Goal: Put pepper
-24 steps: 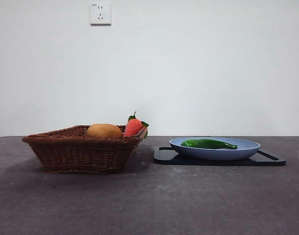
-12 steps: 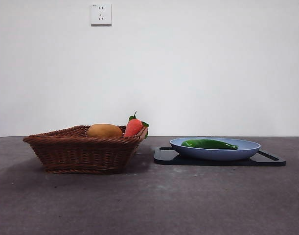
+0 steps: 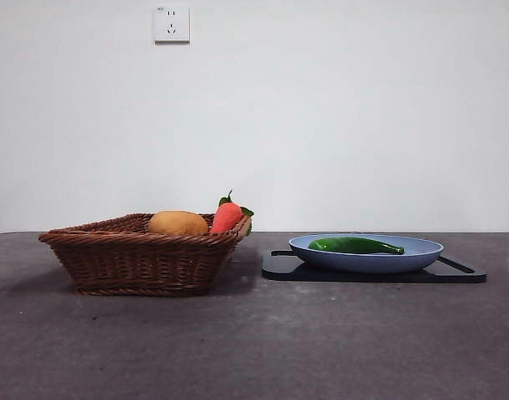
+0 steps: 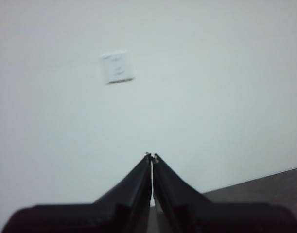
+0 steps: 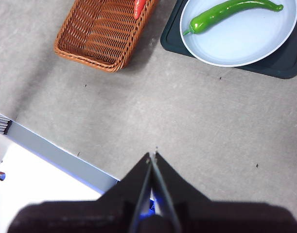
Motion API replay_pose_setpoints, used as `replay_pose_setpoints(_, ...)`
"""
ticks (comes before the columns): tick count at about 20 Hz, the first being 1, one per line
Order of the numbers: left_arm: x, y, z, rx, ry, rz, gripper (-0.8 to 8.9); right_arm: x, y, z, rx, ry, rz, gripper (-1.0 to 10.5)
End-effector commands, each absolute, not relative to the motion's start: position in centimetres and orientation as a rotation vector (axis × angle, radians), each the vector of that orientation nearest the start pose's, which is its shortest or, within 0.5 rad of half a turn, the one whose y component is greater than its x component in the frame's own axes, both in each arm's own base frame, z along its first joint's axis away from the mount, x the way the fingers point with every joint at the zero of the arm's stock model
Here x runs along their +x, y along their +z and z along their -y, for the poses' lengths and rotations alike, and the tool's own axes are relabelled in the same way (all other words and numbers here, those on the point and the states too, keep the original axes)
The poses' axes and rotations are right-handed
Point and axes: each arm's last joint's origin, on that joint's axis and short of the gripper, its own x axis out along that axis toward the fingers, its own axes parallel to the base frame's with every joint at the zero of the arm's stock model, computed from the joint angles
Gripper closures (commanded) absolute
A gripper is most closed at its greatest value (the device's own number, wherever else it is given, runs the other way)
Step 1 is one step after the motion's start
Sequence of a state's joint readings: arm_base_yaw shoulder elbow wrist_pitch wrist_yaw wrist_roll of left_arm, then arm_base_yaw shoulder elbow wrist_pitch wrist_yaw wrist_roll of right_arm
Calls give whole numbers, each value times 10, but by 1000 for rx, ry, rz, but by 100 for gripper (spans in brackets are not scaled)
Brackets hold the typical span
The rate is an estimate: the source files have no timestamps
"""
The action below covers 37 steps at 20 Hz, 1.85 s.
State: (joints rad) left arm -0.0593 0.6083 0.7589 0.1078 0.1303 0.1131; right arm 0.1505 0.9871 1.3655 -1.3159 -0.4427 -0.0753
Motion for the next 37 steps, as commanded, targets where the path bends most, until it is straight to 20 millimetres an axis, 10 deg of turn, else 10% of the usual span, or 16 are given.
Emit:
replay_pose_setpoints(1,120,341,3,144,-110,269,806,134,399,-33,64,587,-901,936)
replay_pose_setpoints(16,101,183,-5,-24,-46,72,806,134,399,-33,64,587,-901,936)
replay_pose_setpoints(37,96,152,-4,-77,-70,-142,806,134,399,-33,64,587,-900,936)
